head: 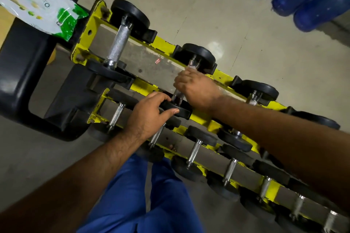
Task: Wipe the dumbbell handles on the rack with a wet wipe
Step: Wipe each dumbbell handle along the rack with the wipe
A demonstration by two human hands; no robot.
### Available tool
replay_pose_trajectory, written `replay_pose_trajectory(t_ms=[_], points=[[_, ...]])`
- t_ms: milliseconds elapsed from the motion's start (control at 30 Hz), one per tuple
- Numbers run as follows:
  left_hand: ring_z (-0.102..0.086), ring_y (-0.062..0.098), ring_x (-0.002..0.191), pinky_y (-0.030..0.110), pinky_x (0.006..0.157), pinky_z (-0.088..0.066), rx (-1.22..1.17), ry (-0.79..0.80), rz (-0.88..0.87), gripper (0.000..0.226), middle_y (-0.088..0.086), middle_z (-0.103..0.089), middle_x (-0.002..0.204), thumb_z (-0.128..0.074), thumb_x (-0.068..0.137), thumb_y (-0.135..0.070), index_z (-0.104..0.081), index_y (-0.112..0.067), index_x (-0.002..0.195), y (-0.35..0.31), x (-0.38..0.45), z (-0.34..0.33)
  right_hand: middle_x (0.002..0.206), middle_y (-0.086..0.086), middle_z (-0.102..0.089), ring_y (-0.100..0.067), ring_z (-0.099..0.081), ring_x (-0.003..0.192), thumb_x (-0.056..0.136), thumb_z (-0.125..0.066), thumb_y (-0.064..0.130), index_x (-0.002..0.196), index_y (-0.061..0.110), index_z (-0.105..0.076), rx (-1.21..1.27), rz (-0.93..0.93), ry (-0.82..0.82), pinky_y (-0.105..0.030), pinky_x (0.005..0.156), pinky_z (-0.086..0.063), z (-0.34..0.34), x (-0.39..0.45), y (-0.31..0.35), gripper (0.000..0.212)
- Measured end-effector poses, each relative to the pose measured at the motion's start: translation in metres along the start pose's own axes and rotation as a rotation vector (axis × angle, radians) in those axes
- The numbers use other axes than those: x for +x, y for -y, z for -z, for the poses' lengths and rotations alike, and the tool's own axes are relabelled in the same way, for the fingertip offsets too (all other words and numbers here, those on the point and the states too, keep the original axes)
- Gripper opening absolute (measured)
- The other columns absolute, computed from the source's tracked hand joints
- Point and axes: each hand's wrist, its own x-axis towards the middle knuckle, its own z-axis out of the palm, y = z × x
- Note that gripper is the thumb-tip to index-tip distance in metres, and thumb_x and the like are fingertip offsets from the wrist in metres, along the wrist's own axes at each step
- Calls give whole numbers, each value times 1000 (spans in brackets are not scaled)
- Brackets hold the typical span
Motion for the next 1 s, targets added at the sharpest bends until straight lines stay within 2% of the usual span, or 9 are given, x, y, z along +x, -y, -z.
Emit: replay_pose_trajectory(t_ms=[167,267,367,533,633,733,800,867,1000], points=[[-54,7,90,10,61,-31,77,10,12,35,-8,-60,107,-75,83,-43,-65,-20,107,-7,-3,-1,106,-9,-69,-28,-60,106,84,-45,11,103,11,-71,-9,-76,43,-41,104,-42,8,8,-7,32],[-57,10,92,17,68,-39,78,-7,-1,37,-6,-61,109,-75,83,-43,-65,-18,108,-8,-4,-4,117,-8,-70,-26,-59,118,90,-48,13,115,12,-71,90,41,61,-40,111,-37,1,-9,-2,34],[-58,11,91,24,70,-47,74,-14,-30,36,-5,-60,107,-74,84,-42,-64,-17,108,-8,-5,-6,127,-9,-66,-27,-55,128,92,-35,16,122,11,-68,116,-132,0,-43,113,-37,8,-9,-11,45],[-58,12,91,22,68,-42,89,-20,-62,36,-4,-61,106,-73,85,-42,-64,-15,108,-7,-5,-6,108,-6,-73,-25,-63,109,87,-30,20,107,12,-75,111,-12,53,-41,109,-39,11,0,-3,50],[-59,14,103,22,79,-45,92,10,-91,36,-1,-63,113,-72,87,-37,-65,-14,113,-6,-7,-7,102,-7,-71,-26,-63,103,88,-34,21,102,14,-74,46,-112,72,-42,107,-40,17,6,-11,43],[-57,15,120,26,97,-47,-48,75,-75,34,1,-63,128,-72,89,-25,-68,-15,121,3,-4,0,102,-3,-72,-23,-63,101,89,-42,20,103,17,-72,-37,18,182,-37,102,-42,10,9,5,34],[-55,12,125,26,102,-45,-90,104,-57,36,0,-62,132,-72,88,-23,-68,-19,123,6,-2,3,105,-2,-72,-22,-63,105,89,-44,18,104,18,-73,9,-43,139,-37,106,-40,13,7,-2,33],[-58,11,114,23,94,-47,-119,70,-9,37,-2,-64,124,-77,84,-24,-69,-18,120,6,0,6,106,-3,-72,-23,-62,108,88,-48,14,106,16,-74,55,-106,64,-40,109,-39,14,1,-7,32],[-61,13,98,30,83,-54,-156,9,39,36,-3,-65,108,-84,77,-26,-70,-15,108,3,1,6,113,-5,-72,-23,-64,111,86,-42,16,108,13,-75,185,147,122,-43,109,-43,9,-14,10,41]])
